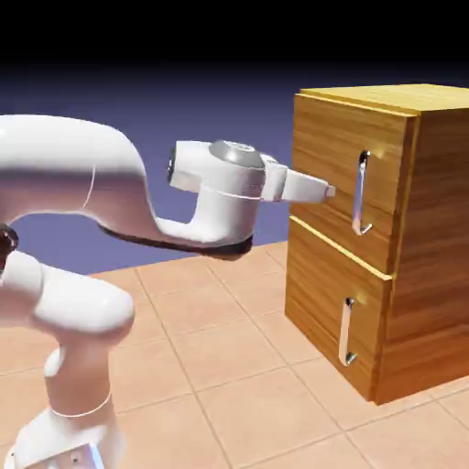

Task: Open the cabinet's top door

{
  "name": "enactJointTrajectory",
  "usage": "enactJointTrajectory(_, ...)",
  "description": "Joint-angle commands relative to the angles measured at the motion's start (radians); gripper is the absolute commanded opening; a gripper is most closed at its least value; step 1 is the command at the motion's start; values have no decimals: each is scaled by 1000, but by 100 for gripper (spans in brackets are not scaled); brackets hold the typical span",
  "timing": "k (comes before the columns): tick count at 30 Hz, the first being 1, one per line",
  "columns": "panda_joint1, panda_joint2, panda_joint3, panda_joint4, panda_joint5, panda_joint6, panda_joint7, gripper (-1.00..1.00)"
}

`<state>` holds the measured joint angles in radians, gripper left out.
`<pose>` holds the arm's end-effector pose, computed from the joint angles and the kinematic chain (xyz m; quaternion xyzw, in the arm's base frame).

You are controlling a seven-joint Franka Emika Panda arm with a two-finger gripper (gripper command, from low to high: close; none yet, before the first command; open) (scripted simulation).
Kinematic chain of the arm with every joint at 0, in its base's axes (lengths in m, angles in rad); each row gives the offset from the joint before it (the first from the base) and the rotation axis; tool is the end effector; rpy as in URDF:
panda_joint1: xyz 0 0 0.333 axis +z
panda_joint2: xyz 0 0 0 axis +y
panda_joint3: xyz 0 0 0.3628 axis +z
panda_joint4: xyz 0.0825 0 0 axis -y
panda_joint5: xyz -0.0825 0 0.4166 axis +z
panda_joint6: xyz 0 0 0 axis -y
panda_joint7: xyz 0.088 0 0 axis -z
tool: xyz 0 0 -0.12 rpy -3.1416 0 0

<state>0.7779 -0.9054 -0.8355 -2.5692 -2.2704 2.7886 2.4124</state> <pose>0.3916 -0.0351 0.5320 -0.7256 0.2709 -0.5943 0.2165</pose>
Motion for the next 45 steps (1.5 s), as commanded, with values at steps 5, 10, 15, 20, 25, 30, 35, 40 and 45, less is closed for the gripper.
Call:
enactJointTrajectory(5,73,-32,-80,23,-218,-24,160,0)
enactJointTrajectory(10,147,-64,-160,46,-435,-48,320,0)
enactJointTrajectory(15,202,-88,-220,63,-599,-65,441,0)
enactJointTrajectory(20,381,-19,-332,200,-627,-89,463,0)
enactJointTrajectory(25,272,14,-240,117,-571,-152,486,-100)
enactJointTrajectory(30,97,21,-65,-28,-428,-269,470,-100)
enactJointTrajectory(35,-59,32,116,-126,-298,-342,484,-100)
enactJointTrajectory(40,-191,22,298,-204,-151,-401,485,-100)
enactJointTrajectory(45,-306,2,479,-263,6,-444,481,-100)
